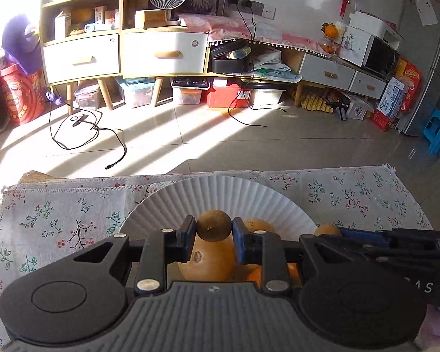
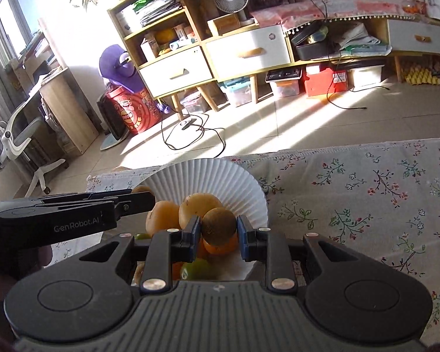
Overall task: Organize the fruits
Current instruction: 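Carry both held brown fruits over the white bowl, then open both tools to release the brown fruits into the bowl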
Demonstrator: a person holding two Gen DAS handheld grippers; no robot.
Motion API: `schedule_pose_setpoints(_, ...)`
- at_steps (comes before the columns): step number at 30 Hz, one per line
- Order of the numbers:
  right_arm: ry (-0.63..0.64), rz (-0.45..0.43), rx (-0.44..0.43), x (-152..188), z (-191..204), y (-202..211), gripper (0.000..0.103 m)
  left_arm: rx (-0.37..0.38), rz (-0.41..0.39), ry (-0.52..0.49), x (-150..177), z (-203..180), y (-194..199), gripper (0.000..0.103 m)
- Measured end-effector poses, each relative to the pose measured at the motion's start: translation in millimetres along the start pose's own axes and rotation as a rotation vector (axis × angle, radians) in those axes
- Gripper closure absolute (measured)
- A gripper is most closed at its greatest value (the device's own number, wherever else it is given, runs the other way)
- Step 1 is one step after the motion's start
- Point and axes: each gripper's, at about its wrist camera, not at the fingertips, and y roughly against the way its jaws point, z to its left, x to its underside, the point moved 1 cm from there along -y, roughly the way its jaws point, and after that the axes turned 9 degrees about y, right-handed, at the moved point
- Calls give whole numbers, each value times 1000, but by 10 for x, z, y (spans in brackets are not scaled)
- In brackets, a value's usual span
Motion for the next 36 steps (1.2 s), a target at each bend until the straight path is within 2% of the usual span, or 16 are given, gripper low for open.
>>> schedule_pose_setpoints(9, 23, -15, -6, 0, -67, -116, 79, -46, 89, 59, -139, 28, -344, 85)
schedule_pose_setpoints(14, 50, -12, -12, -9, -32, -142, 79, -47, 120, 71, -154, 16, -401, 85)
schedule_pose_setpoints(26, 64, 2, 12, -9, -8, -221, 78, -48, 115, 56, -184, -4, -408, 84)
schedule_pose_setpoints(29, 58, 2, 12, -21, -8, -208, 75, -45, 108, 61, -197, -13, -410, 82)
schedule_pose_setpoints(31, 55, -1, 12, -29, -4, -188, 67, -43, 97, 64, -207, -15, -391, 80)
schedule_pose_setpoints(36, 45, -5, 22, -55, -19, -149, 60, -36, 82, 66, -217, -23, -325, 72)
